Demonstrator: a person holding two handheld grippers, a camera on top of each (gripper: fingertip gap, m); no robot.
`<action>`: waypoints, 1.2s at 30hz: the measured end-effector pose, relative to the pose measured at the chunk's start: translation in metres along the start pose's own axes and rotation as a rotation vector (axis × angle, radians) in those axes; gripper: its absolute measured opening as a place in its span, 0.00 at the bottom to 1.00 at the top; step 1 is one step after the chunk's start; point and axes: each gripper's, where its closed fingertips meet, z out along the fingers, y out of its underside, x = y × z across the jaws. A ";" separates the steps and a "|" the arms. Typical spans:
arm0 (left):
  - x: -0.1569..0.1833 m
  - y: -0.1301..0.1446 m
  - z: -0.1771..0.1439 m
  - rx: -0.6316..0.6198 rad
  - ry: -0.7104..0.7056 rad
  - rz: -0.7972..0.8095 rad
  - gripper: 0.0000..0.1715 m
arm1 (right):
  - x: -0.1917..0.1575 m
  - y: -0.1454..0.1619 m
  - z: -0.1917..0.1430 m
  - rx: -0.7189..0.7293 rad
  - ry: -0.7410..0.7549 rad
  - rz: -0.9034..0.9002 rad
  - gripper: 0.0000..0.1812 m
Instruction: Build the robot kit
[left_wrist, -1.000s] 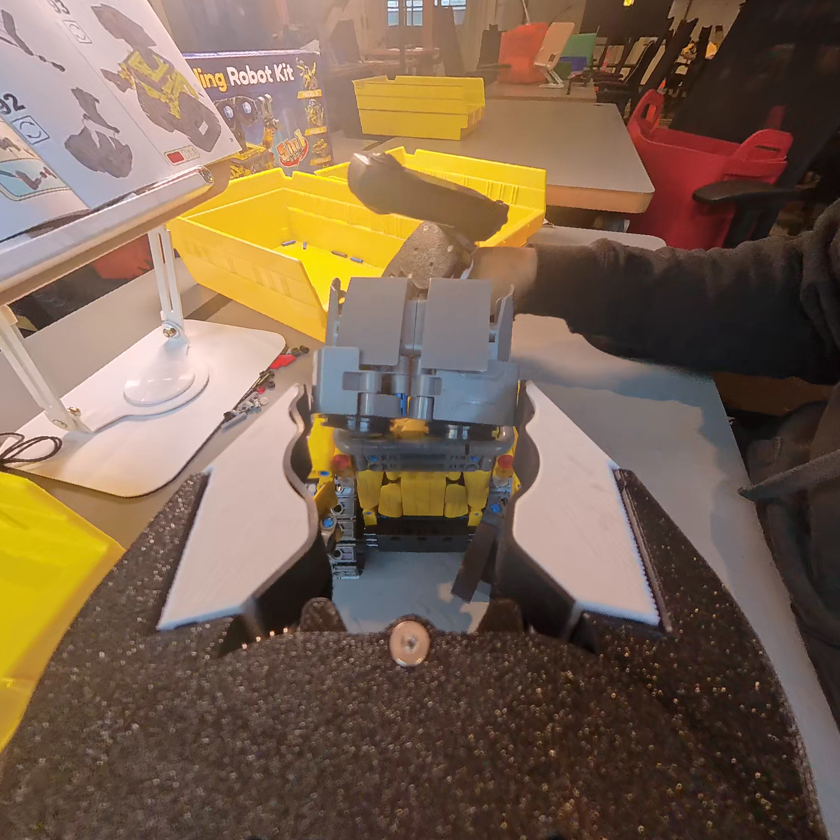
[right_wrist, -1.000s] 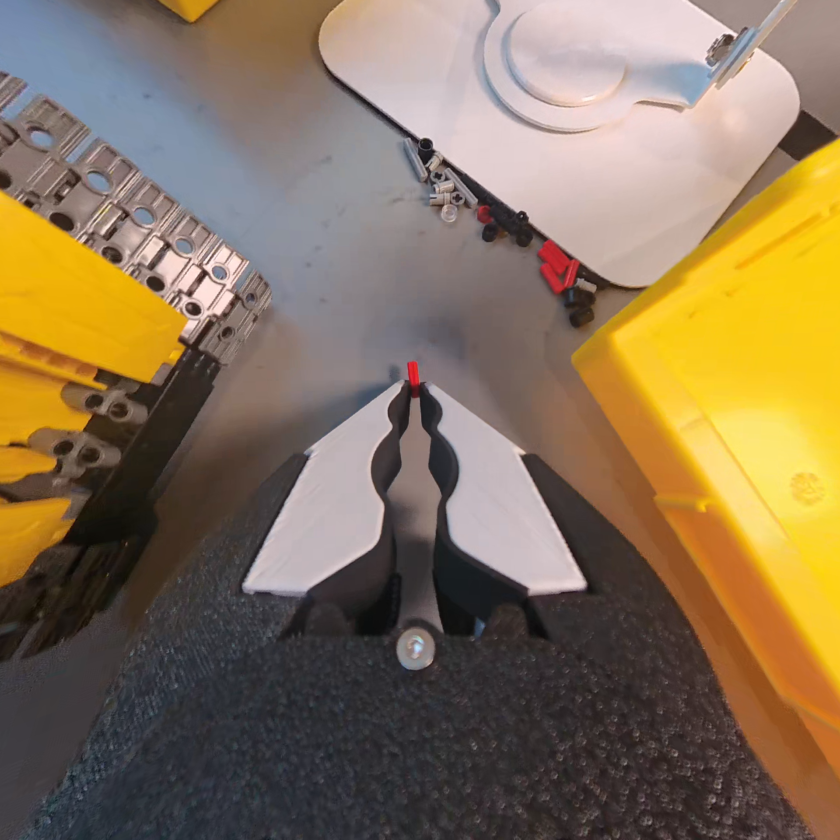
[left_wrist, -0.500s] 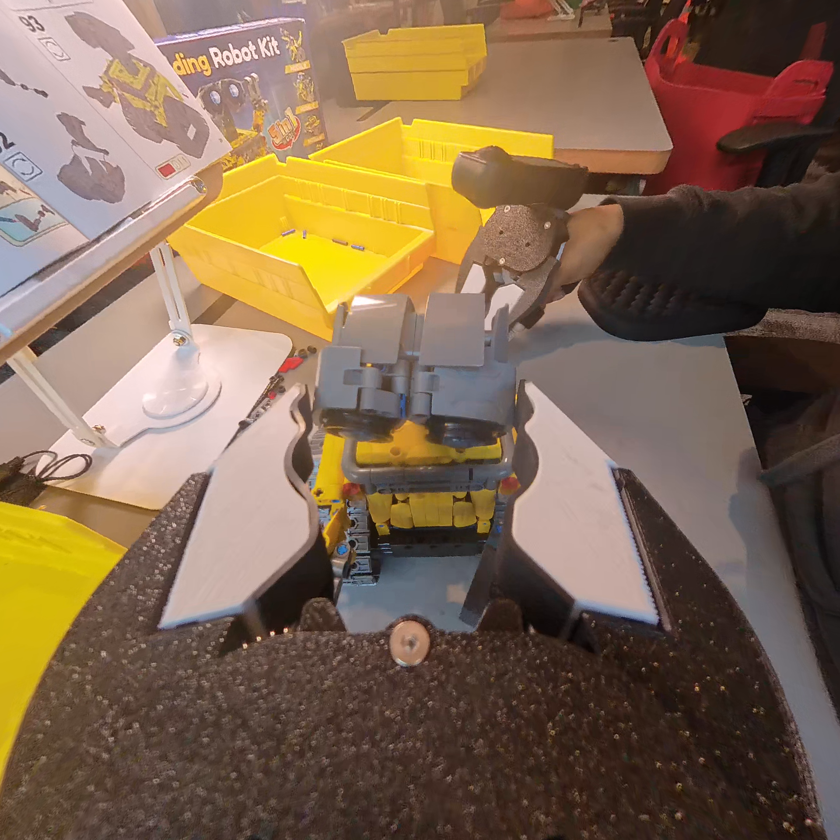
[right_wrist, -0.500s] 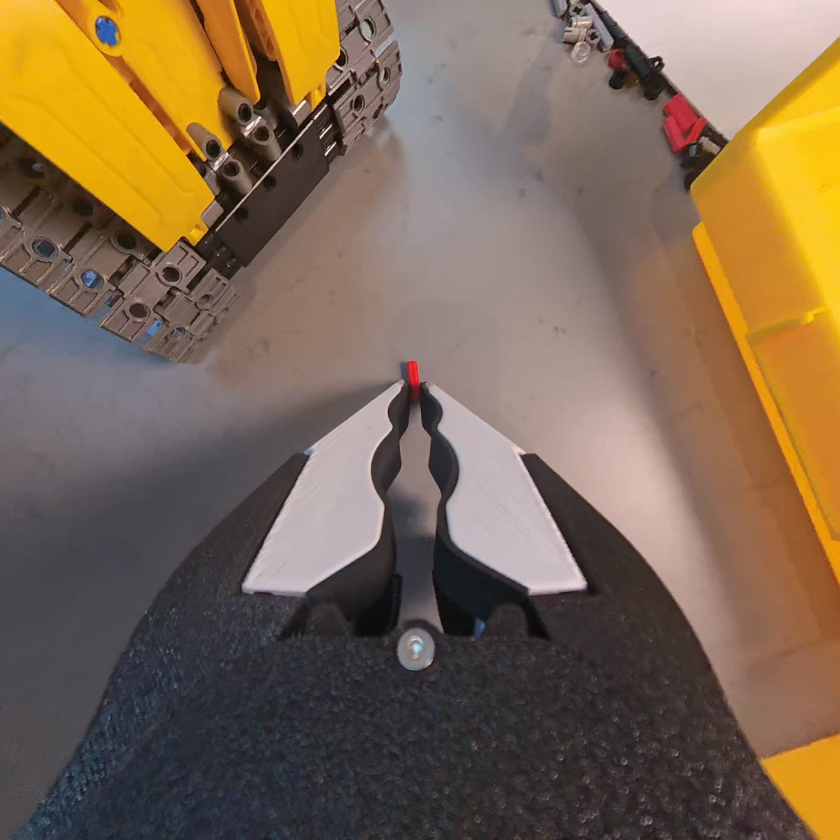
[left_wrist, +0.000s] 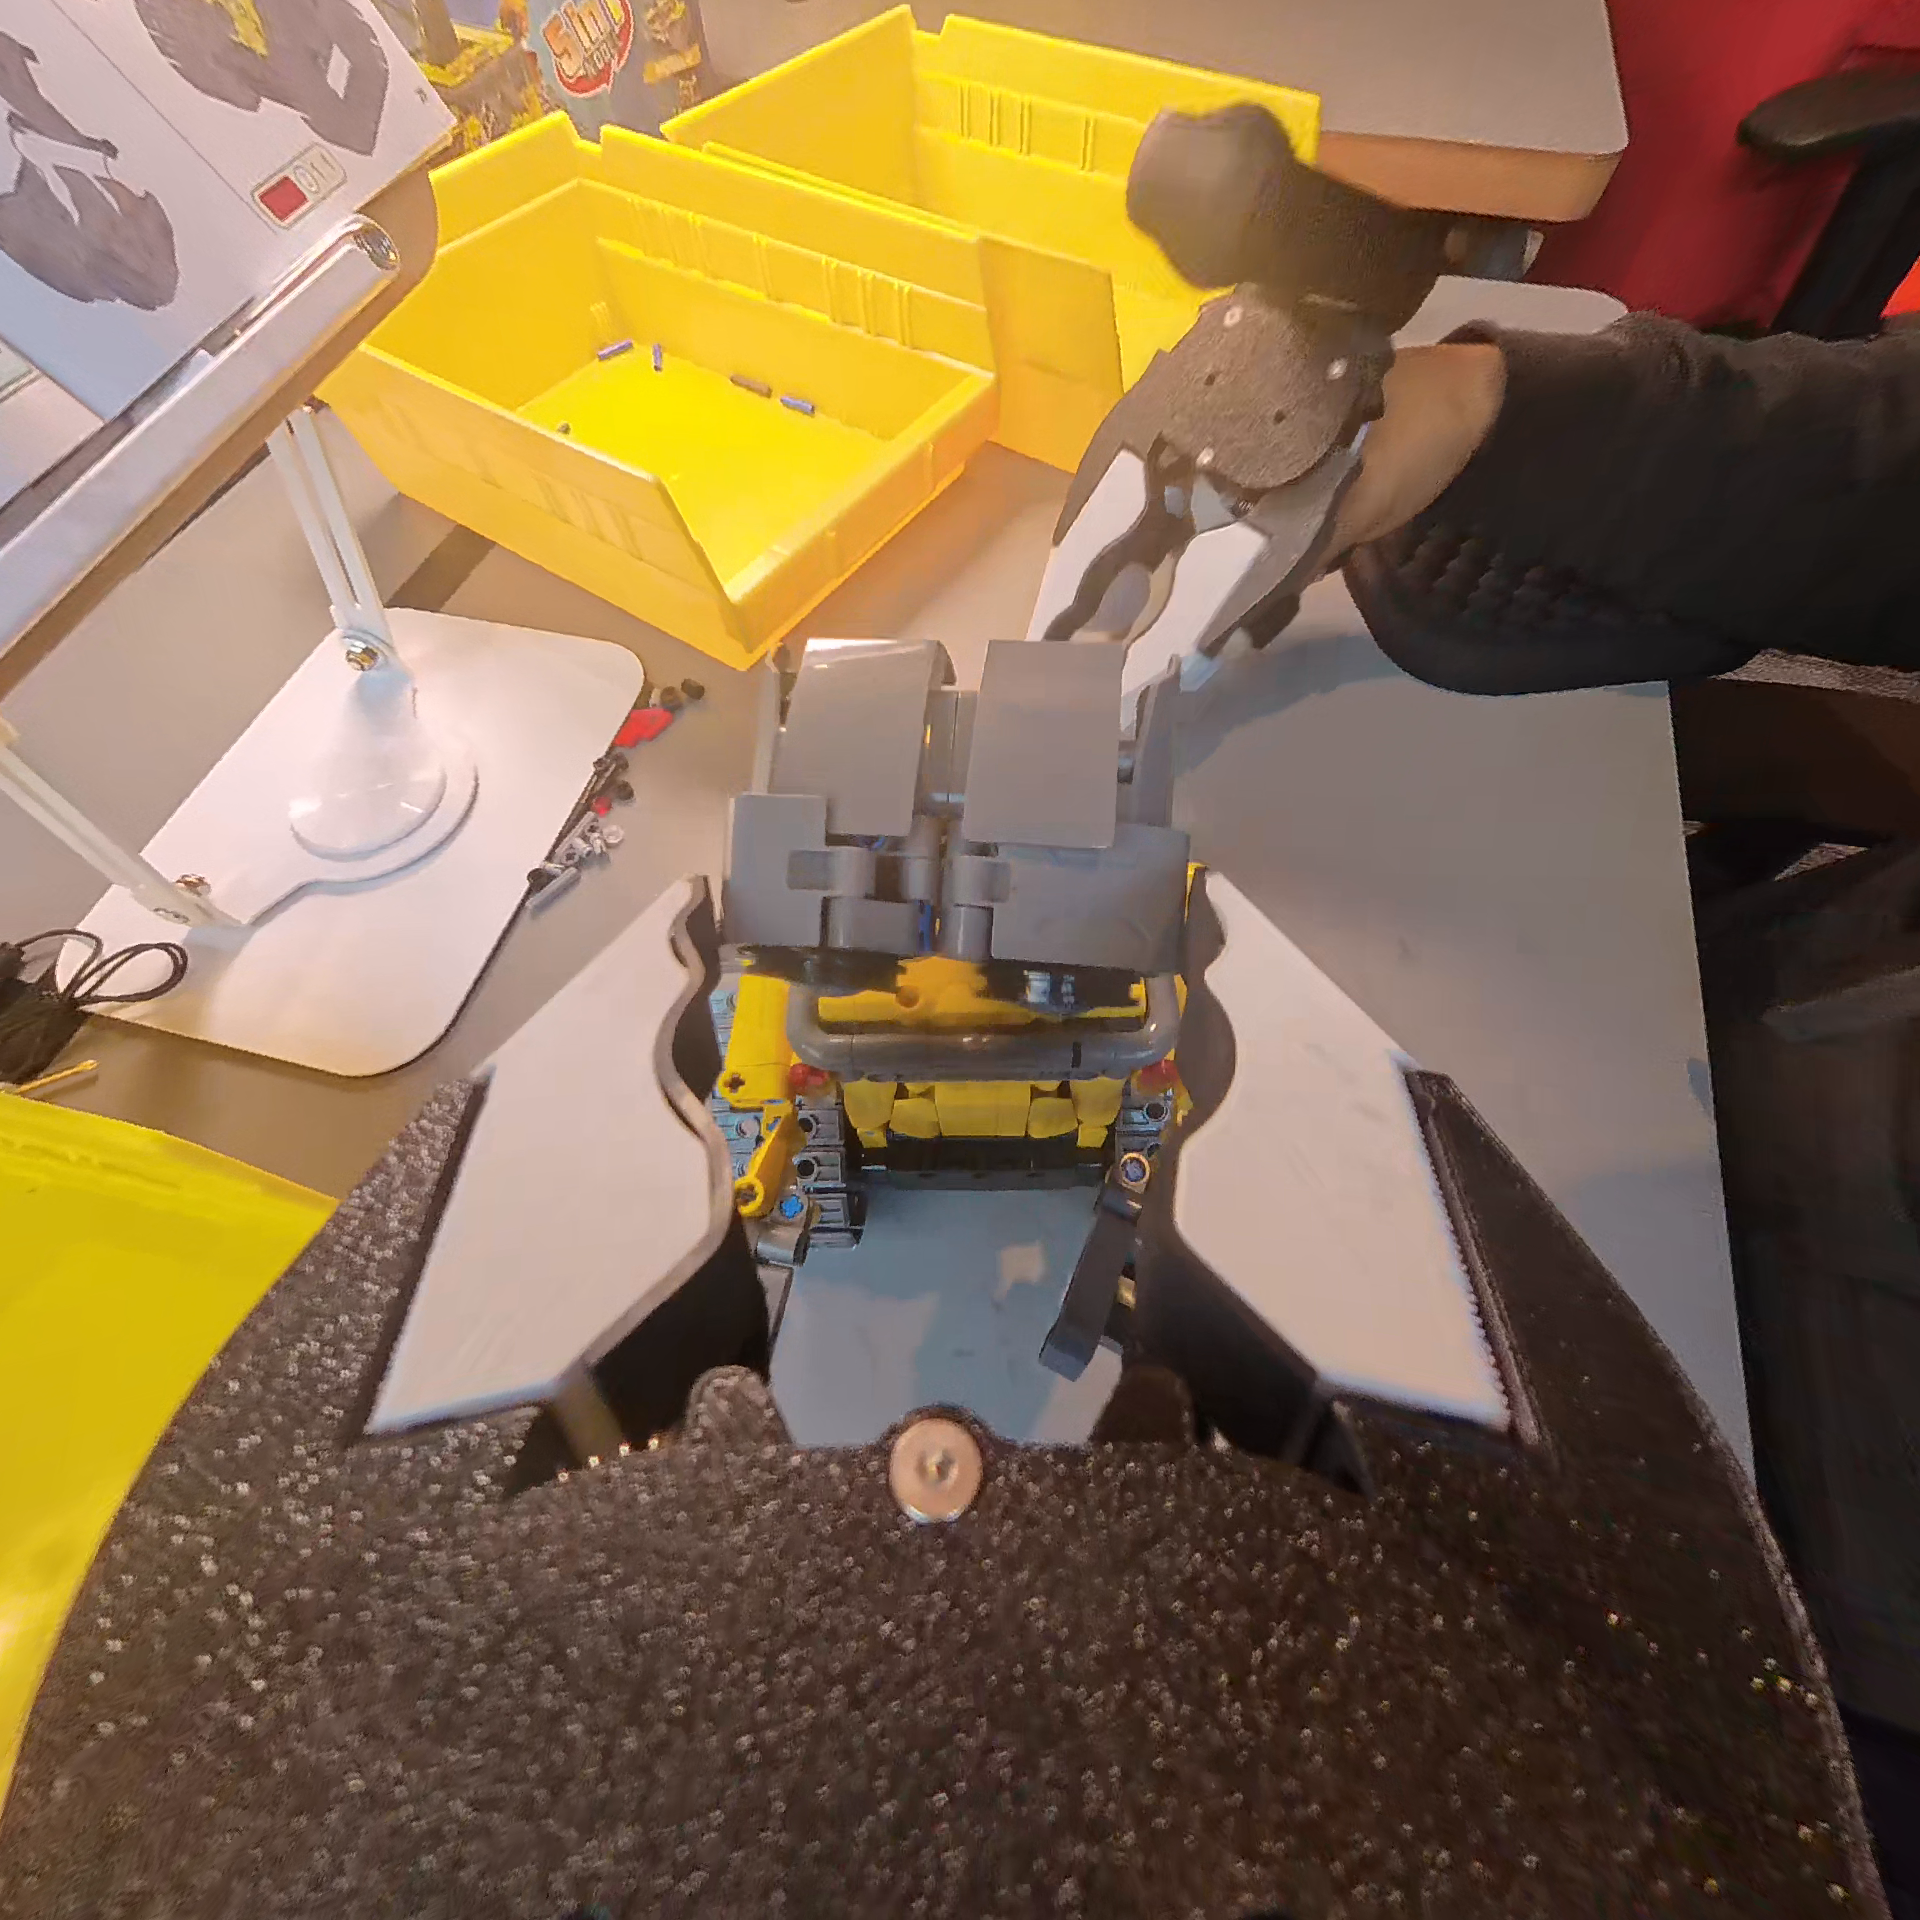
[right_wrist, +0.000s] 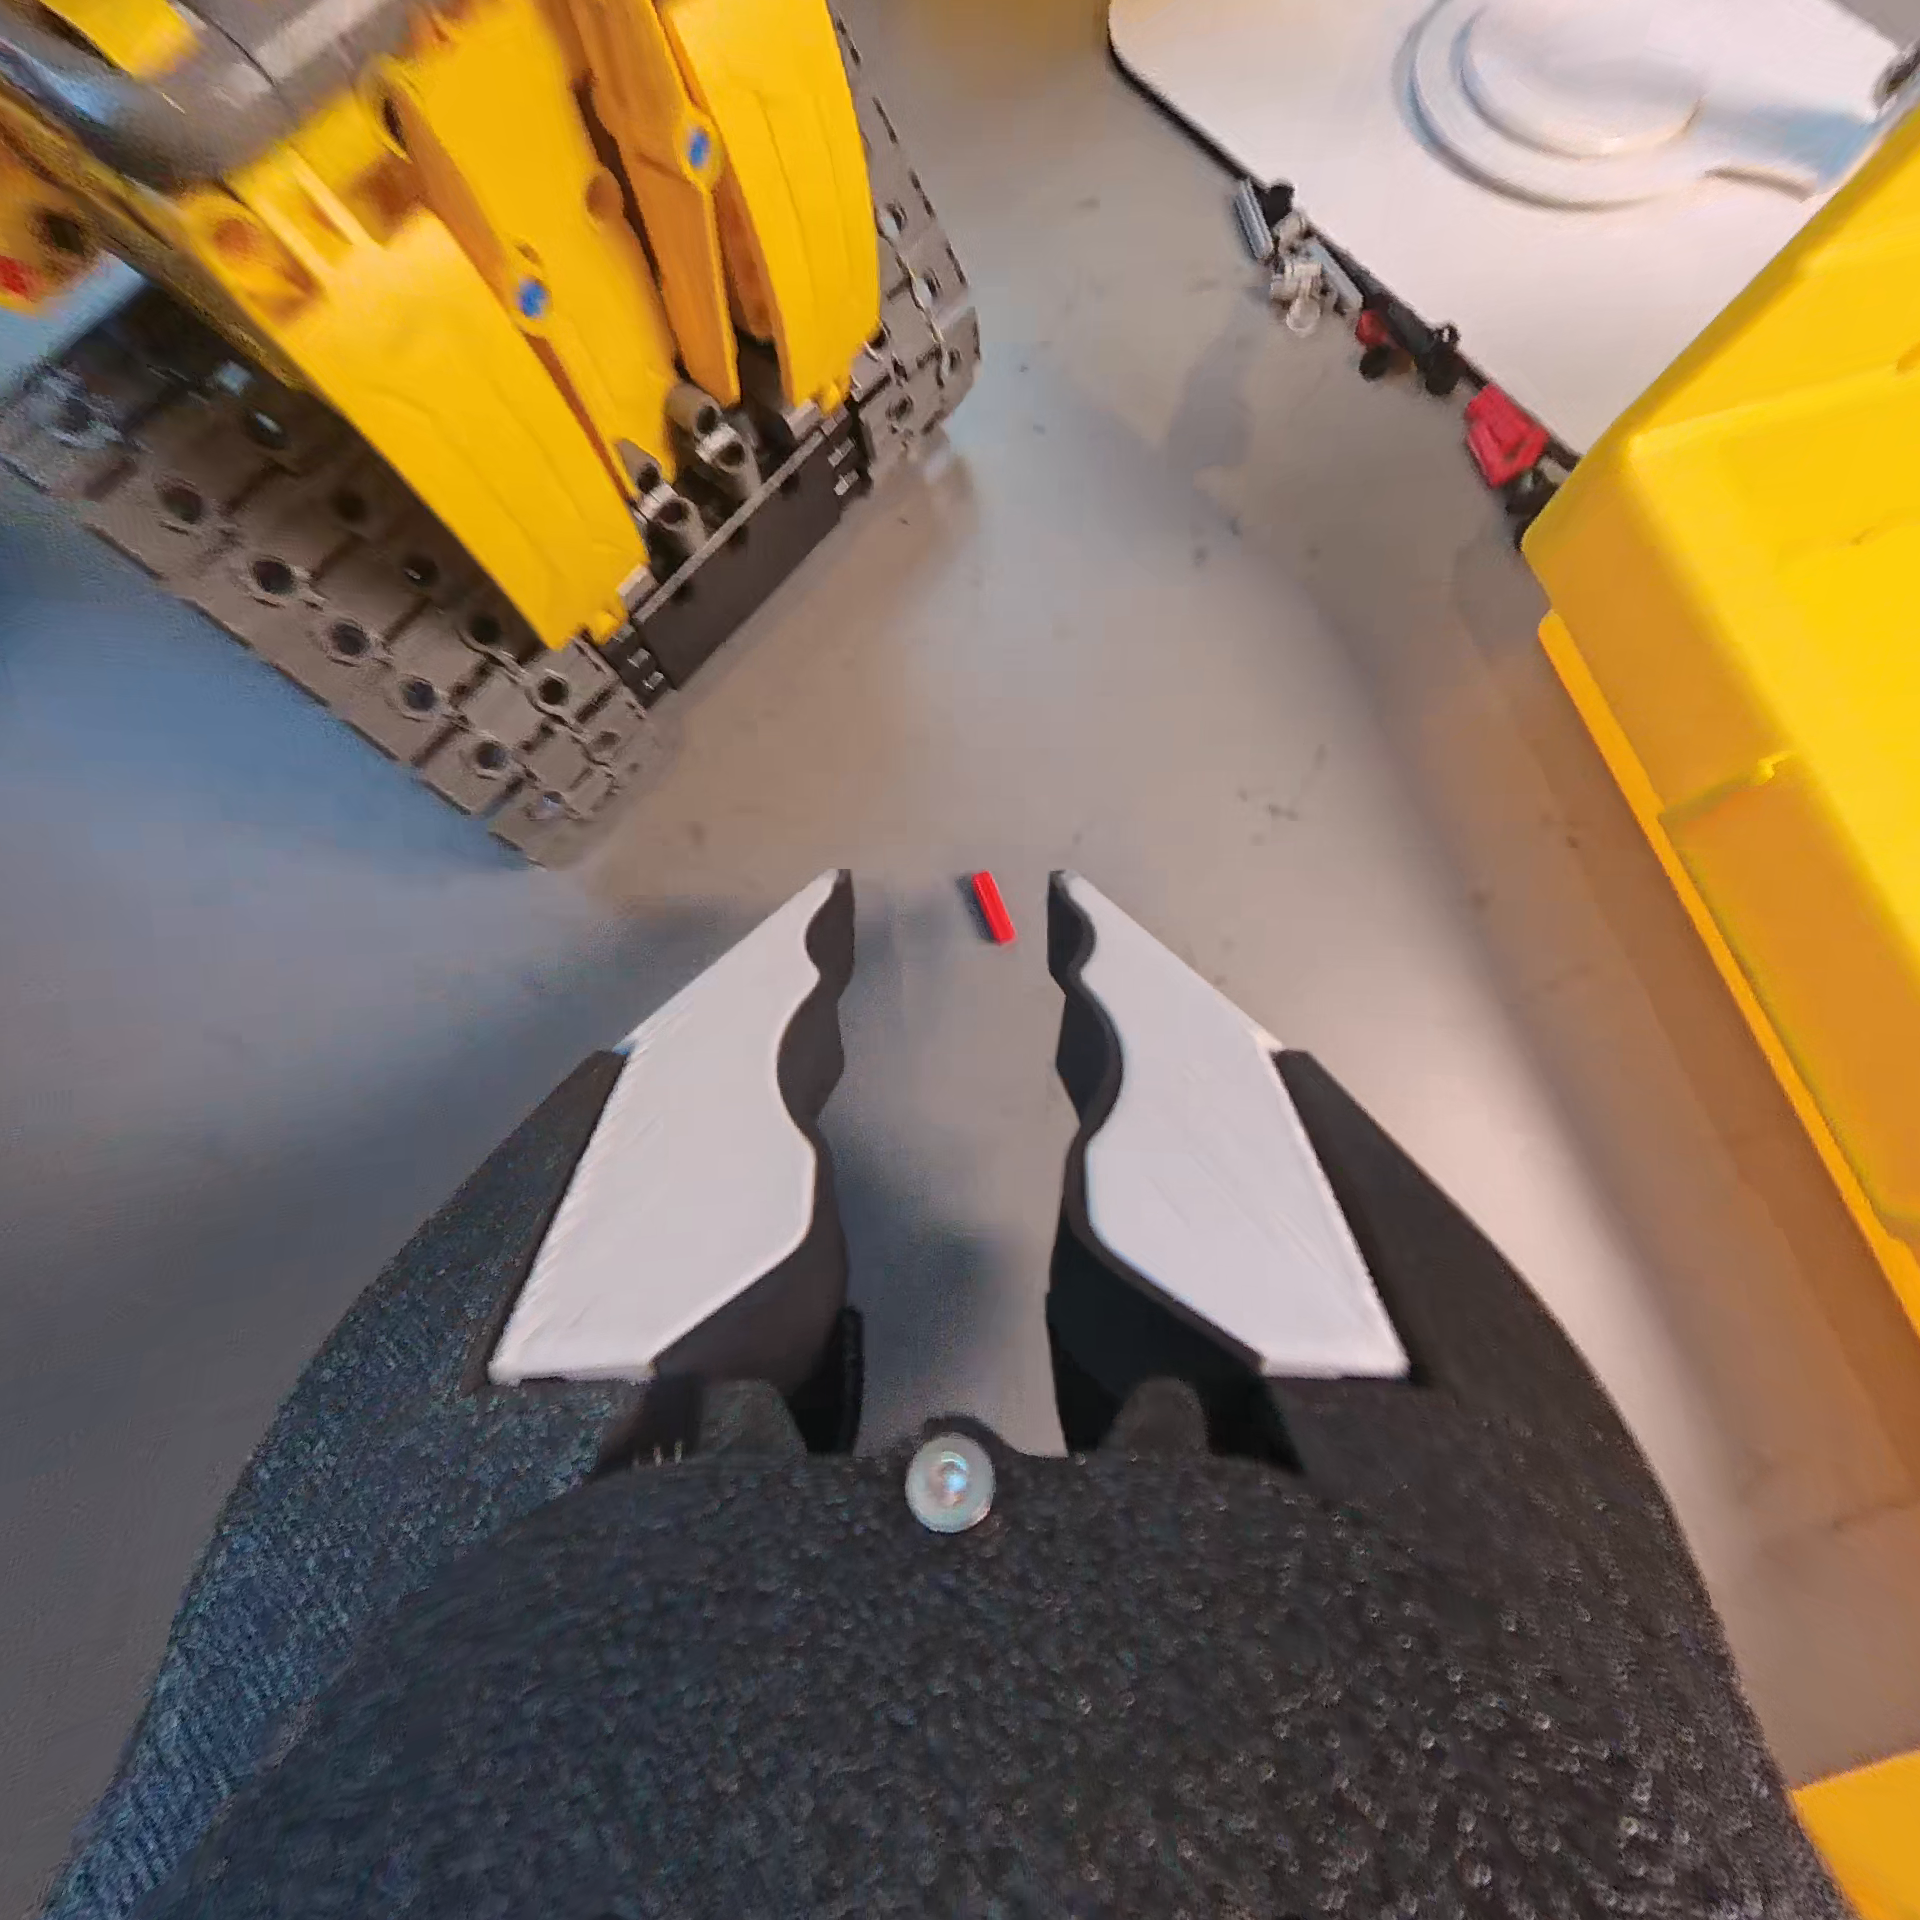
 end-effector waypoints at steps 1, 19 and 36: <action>0.000 0.001 0.000 -0.005 -0.002 -0.006 0.52 | -0.007 -0.010 -0.007 0.043 -0.021 -0.001 0.22; 0.001 0.014 0.001 -0.071 -0.016 -0.040 0.52 | -0.080 -0.044 0.025 0.189 0.277 -0.237 0.30; 0.010 0.020 -0.012 -0.141 0.017 -0.092 0.51 | -0.073 -0.049 -0.007 0.093 -0.023 -0.423 0.12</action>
